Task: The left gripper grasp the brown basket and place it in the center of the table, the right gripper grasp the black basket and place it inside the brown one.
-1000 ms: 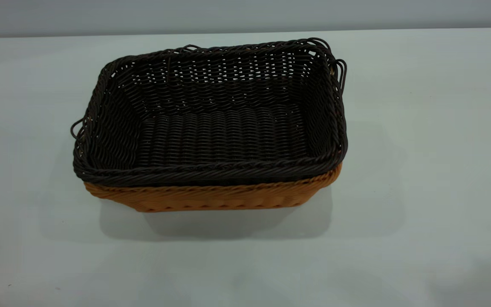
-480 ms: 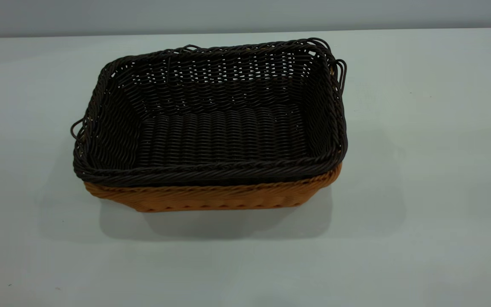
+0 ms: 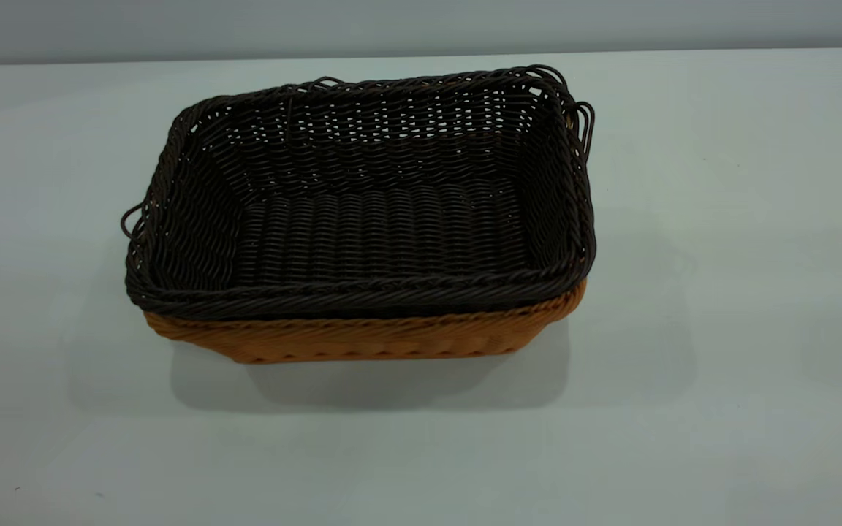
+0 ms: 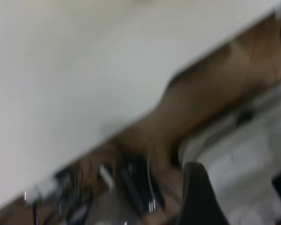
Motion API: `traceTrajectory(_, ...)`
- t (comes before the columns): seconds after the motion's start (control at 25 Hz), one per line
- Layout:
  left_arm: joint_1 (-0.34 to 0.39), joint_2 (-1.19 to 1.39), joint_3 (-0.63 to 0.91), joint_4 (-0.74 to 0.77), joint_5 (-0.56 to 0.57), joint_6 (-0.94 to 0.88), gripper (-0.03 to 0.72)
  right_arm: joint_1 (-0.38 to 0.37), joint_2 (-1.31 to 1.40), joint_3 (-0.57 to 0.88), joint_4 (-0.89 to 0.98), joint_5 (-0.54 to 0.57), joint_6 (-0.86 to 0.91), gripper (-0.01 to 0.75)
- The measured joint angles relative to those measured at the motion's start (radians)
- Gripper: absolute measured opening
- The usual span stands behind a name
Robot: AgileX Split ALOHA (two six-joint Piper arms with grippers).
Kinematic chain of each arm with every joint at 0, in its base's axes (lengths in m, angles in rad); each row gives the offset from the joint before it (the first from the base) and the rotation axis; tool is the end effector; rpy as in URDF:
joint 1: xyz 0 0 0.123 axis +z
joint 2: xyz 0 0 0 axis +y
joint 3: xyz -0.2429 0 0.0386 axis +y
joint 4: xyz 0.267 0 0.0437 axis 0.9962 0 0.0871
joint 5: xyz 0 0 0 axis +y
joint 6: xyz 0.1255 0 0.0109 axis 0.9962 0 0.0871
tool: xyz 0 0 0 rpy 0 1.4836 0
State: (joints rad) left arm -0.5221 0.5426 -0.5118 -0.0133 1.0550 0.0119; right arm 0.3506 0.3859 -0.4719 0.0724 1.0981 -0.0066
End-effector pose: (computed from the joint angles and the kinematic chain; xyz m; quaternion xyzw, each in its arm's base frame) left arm 0.1278 -0.0752 0.2110 0.2516 0.9257 -0.0775 0.2714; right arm 0.1169 0.0514 0.2163 -0.1630 0.9336 0.0895 0.3063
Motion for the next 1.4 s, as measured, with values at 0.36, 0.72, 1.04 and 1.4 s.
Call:
traceTrajectory(0.36,0.000,-0.135,0.002,0.000,0.000,0.000,0.421,0.000,0.000,0.000,0.000,-0.001,0.000,0.465)
traceTrajectory(0.72,0.046,-0.213,0.002,-0.004,0.005,0.000,0.421,0.000,0.000,0.000,0.000,-0.001,0.001,0.465)
traceTrajectory(1.04,0.430,-0.269,0.002,-0.003,0.007,0.000,0.421,-0.191,-0.075,0.000,0.000,-0.001,0.001,0.465)
traceTrajectory(1.4,0.560,-0.423,0.002,-0.003,0.010,0.000,0.421,-0.332,-0.359,0.000,0.000,0.003,0.001,0.465)
